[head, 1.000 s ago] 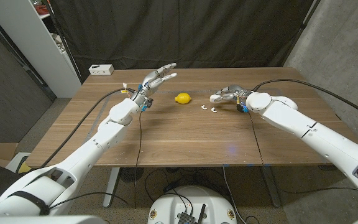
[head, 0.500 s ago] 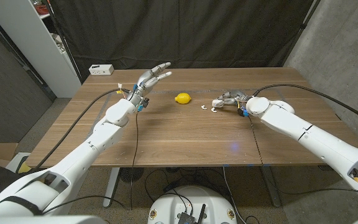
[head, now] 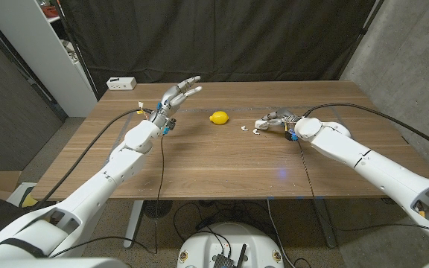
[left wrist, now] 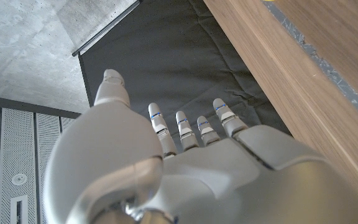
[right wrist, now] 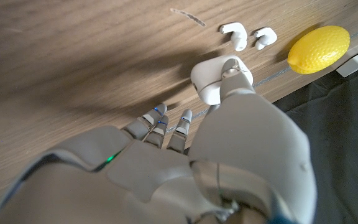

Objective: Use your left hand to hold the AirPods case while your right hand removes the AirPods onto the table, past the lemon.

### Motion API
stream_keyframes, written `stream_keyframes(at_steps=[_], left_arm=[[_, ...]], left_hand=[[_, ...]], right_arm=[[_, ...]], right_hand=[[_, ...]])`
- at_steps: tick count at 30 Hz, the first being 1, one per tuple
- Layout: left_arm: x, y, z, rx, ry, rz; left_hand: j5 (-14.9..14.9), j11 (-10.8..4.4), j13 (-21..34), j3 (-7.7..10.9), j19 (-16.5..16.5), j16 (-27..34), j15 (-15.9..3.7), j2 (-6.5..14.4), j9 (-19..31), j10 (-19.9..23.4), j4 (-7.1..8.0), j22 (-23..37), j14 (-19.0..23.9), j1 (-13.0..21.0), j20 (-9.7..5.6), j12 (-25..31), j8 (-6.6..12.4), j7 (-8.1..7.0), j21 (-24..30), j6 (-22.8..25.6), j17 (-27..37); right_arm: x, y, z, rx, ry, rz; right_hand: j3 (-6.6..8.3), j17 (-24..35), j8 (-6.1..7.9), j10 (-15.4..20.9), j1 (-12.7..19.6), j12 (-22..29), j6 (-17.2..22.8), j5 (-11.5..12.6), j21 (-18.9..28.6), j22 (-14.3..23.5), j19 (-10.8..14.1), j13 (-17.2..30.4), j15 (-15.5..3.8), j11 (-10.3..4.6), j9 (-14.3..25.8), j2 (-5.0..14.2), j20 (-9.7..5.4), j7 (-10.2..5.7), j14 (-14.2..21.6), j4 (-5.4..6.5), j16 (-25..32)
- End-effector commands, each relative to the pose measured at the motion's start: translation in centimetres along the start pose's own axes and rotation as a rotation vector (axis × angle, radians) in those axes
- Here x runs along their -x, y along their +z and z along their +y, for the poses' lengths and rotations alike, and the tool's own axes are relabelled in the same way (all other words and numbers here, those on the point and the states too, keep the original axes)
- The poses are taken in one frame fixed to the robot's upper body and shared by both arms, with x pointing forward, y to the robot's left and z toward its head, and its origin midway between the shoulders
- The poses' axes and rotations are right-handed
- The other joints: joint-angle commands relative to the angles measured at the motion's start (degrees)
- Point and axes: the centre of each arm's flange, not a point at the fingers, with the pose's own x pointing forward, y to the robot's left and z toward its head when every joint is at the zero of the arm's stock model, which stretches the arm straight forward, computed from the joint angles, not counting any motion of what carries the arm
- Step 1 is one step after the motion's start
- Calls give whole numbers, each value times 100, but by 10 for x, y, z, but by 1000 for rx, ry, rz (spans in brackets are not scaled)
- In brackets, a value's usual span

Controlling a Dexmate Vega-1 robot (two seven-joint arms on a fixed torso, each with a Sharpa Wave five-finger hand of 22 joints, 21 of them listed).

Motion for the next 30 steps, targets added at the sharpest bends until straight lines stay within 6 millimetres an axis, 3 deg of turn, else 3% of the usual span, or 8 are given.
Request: stream_keyframes(at_steps=[1, 6, 15, 21, 30], left_arm=[[1, -2, 1, 5, 3, 6], [1, -3, 1, 6, 1, 6], [3, -5, 1, 15, 5, 8], [5, -6, 2, 15, 9, 8], [5, -8, 3, 21, 8, 10]], left_hand=[[-2, -1, 0, 17, 26, 29, -107, 46, -6, 31, -28, 14, 1, 11, 20, 24, 37, 7, 8, 38, 4], [-8, 3, -12, 12, 28, 30, -108, 46, -34, 46, -31, 14, 5, -2, 16, 32, 34, 9, 10, 44, 4], [-14, 5, -31, 7, 43, 29, -112, 50, -76, 43, -38, 15, 9, -17, 7, 32, 28, 28, 16, 45, 3], [-16, 12, -42, 6, 53, 28, -107, 53, -99, 51, -43, 16, 9, -24, 9, 36, 26, 33, 20, 47, 3], [-20, 28, -60, 8, 55, 27, -92, 73, -136, 35, -47, 18, 8, -38, 19, 33, 17, 40, 21, 23, 2]], right_arm=[[-2, -9, 3, 2, 16, 39], [-3, -9, 4, 12, 14, 45], [-6, -7, 6, 21, 25, 55], [-7, -6, 7, 33, 31, 59], [-8, -4, 8, 38, 29, 66]], right_hand=[[130, 14, -62, -22, -70, -19, -104, -11, 34, 7, 6, 8, -486, -22, 1213, 80, 56, -89, 26, 126, 32], [155, 14, -139, -36, -64, -21, -190, -15, 34, 6, 0, 5, -481, -7, 1173, 80, 51, -78, 13, 119, 31], [198, 13, -268, -75, -52, -30, -323, -20, 31, 6, -16, 1, -466, 22, 1103, 79, 62, -219, -13, 104, 27], [228, 15, -525, -141, -70, -42, -636, -27, 29, 6, -40, -6, -447, 39, 970, 36, 76, -230, -52, 91, 24], [248, 5, -730, -249, -50, -68, -885, -26, 30, 6, -52, -13, -439, 67, 840, -26, 99, -220, -83, 35, 13]])
